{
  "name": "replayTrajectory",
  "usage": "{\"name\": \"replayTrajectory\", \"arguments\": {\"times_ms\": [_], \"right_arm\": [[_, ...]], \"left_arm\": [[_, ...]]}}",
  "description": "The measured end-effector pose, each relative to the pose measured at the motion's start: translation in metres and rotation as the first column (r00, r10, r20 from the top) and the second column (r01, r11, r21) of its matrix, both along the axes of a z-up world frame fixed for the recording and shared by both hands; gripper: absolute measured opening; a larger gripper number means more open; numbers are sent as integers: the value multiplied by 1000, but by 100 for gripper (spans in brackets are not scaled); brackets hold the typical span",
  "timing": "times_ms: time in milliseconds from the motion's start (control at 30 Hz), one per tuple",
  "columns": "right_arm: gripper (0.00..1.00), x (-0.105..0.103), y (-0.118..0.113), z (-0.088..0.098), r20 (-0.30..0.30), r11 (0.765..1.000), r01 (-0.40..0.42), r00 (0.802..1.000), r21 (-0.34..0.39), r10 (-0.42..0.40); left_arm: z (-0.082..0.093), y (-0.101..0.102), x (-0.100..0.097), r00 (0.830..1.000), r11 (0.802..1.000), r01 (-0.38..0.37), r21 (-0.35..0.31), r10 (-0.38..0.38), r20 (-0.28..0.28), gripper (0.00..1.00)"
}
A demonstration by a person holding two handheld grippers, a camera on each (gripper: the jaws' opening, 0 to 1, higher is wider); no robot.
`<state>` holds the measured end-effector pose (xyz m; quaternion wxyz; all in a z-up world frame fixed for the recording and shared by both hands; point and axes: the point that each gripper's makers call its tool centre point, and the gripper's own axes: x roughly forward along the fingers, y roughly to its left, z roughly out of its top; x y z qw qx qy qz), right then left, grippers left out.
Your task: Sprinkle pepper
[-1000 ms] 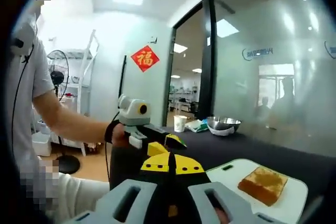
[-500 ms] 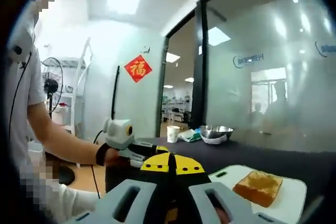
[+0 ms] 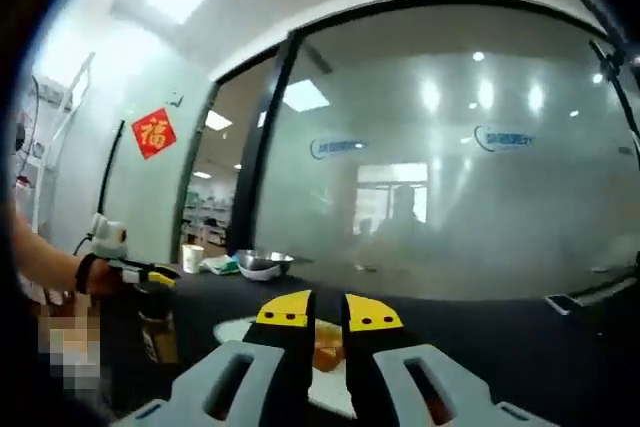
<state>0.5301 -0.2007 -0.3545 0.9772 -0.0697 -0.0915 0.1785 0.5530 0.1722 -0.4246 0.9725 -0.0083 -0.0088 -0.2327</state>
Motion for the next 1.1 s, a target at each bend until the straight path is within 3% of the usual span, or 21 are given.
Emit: {"name": "replayTrajectory", "arguments": {"times_ms": [67, 133, 200, 267, 300, 333, 367, 400, 500, 567, 733, 1100], "right_arm": [[19, 10, -29, -23, -65, 995, 98, 993, -31, -100], [25, 19, -56, -52, -161, 980, 191, 967, -48, -196], [25, 23, -70, -74, -228, 974, 226, 947, -21, -224], [25, 25, -80, -95, -244, 969, 247, 939, -7, -241], [25, 23, -85, -101, -269, 961, 269, 923, -62, -276], [24, 22, -80, -86, -213, 959, 267, 936, -91, -281], [25, 20, -65, -76, -182, 976, 217, 960, 10, -212], [25, 17, -63, -78, -183, 978, 209, 961, 2, -205], [24, 14, -61, -87, -175, 960, 242, 948, -141, -265], [24, 13, -50, -88, -170, 961, 217, 955, -170, -245], [24, 16, -53, -93, -173, 956, 221, 951, -194, -255], [23, 14, -56, -92, -175, 961, 220, 953, -165, -248]], "left_arm": [[0, -6, -4, 1000, 999, -10, 32, 10, 8, 30], [-1, -3, -1, 1000, 999, -9, 46, 8, 14, 30], [-1, -4, -2, 1000, 999, -7, 54, 6, 15, 30], [-2, -1, 0, 1000, 998, -8, 55, 8, 12, 30], [-3, 1, 1, 1000, 998, -11, 54, 10, 11, 30], [-3, 2, 2, 1000, 998, -12, 54, 12, 10, 30], [-3, 2, 2, 1000, 998, -13, 55, 12, 11, 30], [-3, 2, 2, 1000, 998, -13, 58, 12, 12, 30], [-3, 2, 1, 1000, 997, -16, 76, 14, 19, 29], [-5, -3, -2, 1000, 994, -2, 106, 0, 21, 29], [-7, -4, -3, 1000, 992, 11, 126, -13, 15, 28], [-12, -6, -4, 1000, 990, 15, 141, -15, -6, 25]]}}
